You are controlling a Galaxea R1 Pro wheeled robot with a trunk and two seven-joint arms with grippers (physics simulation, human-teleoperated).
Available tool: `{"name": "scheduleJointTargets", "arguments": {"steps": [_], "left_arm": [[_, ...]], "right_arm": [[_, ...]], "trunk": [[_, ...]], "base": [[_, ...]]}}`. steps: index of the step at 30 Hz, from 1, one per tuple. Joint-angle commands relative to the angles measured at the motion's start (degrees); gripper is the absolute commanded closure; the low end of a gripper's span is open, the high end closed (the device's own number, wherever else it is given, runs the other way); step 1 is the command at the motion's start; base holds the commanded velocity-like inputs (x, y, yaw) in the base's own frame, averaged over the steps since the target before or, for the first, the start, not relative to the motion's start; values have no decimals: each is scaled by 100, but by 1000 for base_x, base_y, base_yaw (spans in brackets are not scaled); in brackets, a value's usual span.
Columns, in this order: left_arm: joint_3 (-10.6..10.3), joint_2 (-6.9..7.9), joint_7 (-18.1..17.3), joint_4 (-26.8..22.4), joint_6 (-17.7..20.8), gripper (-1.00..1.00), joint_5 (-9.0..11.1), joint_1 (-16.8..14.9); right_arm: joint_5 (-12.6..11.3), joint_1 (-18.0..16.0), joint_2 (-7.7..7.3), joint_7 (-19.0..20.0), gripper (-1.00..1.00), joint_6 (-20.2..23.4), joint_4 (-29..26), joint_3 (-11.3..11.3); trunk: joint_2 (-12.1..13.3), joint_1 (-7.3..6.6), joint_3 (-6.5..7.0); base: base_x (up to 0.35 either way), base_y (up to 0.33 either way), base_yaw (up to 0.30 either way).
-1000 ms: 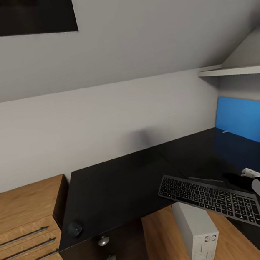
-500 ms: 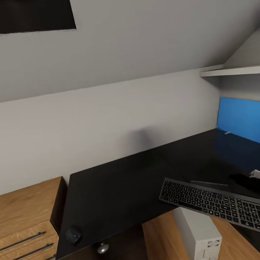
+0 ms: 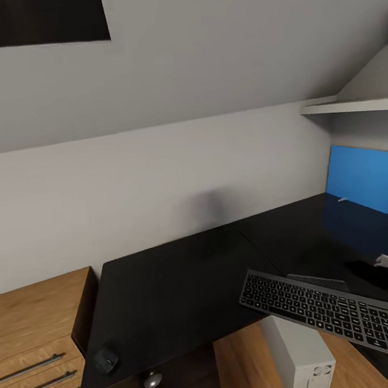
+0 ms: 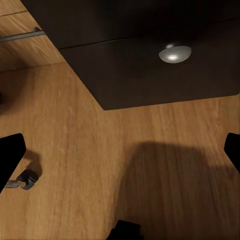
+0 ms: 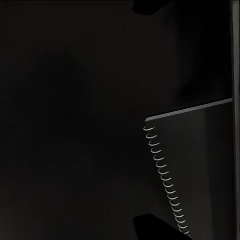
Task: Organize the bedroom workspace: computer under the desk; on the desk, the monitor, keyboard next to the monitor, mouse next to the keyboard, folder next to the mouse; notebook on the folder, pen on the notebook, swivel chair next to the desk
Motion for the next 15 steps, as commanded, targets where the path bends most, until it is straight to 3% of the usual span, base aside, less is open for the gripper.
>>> {"name": "scheduleJointTargets", "arguments": {"steps": [1,4,15], "left_arm": [[-49,1,38,1,-18,-100,37,-5],[-45,0,45,2,-16,-100,51,-5],[-31,4,48,2,-16,-100,44,-5]], "right_arm": [[6,-4,3,-22,-100,34,-5,-37],[4,-4,5,-79,-100,36,-4,-37],[3,-4,11,-106,-100,57,2,-37]], "trunk": [[-44,22,-24],[-164,88,-78],[-164,88,-78]], "base": [[1,0,0],[0,0,0],[0,0,0]]}}
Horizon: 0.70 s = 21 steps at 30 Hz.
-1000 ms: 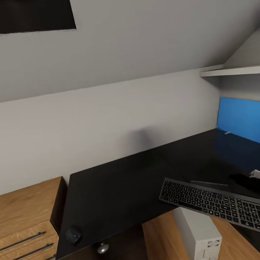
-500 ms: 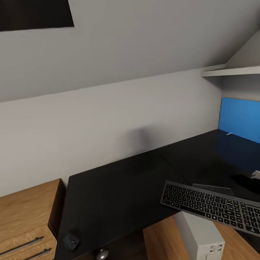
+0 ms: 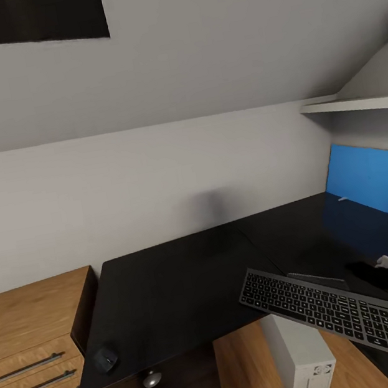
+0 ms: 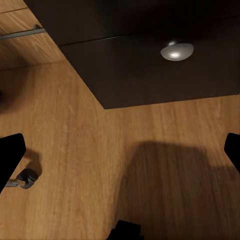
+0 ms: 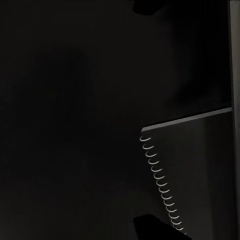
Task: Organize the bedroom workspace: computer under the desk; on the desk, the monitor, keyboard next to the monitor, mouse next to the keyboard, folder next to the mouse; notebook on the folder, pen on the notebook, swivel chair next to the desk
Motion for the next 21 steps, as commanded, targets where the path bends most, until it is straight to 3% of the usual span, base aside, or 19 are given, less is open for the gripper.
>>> {"name": "scheduleJointTargets", "arguments": {"steps": [1,21], "left_arm": [[-44,4,38,3,-19,-100,30,-5],[-11,15,29,1,-20,-100,49,-5]], "right_arm": [[11,-4,3,22,-100,70,-3,-38],[11,-4,12,-140,-100,320,16,-45]], "trunk": [[-4,0,-6],[-4,0,-6]], "base": [[0,0,0],[0,0,0]]}}
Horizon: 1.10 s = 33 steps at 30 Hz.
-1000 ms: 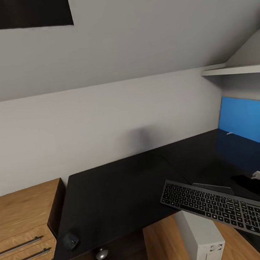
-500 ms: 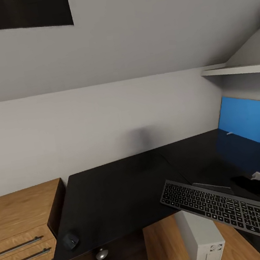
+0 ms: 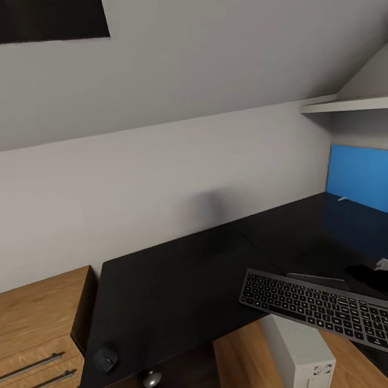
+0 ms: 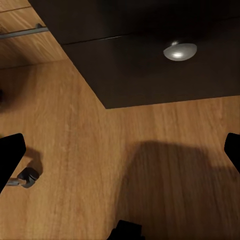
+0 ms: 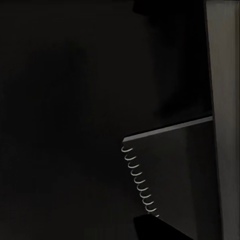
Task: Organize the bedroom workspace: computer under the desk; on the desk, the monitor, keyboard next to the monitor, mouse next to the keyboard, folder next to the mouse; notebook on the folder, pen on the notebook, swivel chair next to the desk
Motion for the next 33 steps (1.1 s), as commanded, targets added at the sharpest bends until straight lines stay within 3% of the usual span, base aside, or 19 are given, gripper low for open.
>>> {"name": "scheduleJointTargets", "arguments": {"steps": [1,11,33], "left_arm": [[-49,2,38,2,-18,-100,32,-5],[-51,2,38,0,-18,-100,29,-5],[-50,7,38,3,-18,-100,35,-5]], "right_arm": [[5,-4,3,12,-100,33,-6,-33],[5,-4,10,-25,-100,41,1,-28],[-3,-4,20,-116,-100,41,-5,-27]], "trunk": [[-4,0,-6],[-4,0,-6],[-4,0,-6]], "base": [[0,0,0],[-126,0,0],[2,0,0]]}}
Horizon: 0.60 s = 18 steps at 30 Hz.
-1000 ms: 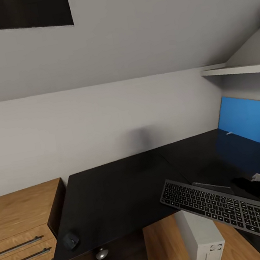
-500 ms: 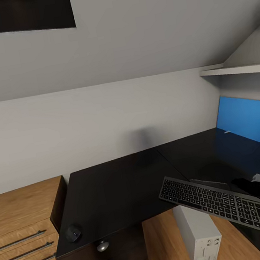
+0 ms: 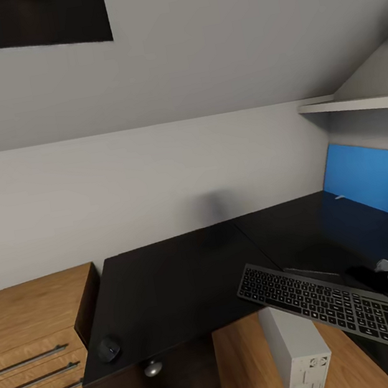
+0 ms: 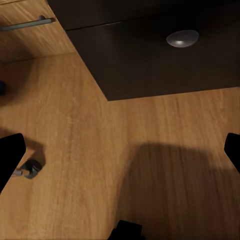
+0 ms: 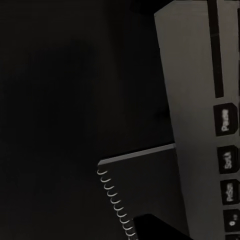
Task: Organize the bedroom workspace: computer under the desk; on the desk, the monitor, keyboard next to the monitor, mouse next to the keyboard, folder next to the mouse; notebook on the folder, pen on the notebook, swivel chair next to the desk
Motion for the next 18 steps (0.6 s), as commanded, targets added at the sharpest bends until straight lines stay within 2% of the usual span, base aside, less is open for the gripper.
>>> {"name": "scheduleJointTargets", "arguments": {"steps": [1,6,18], "left_arm": [[-49,3,38,0,-18,-100,30,-5],[-50,5,38,4,-15,-100,26,-5],[-42,5,38,1,-9,-100,35,-5]], "right_arm": [[-13,-4,2,3,-100,30,-6,-29],[-17,-4,2,5,-100,30,-12,-29],[-24,-4,11,12,-100,34,-49,-32]], "trunk": [[-3,1,-6],[-3,1,-6],[-3,1,-6]], "base": [[169,0,0],[162,0,0],[19,0,0]]}}
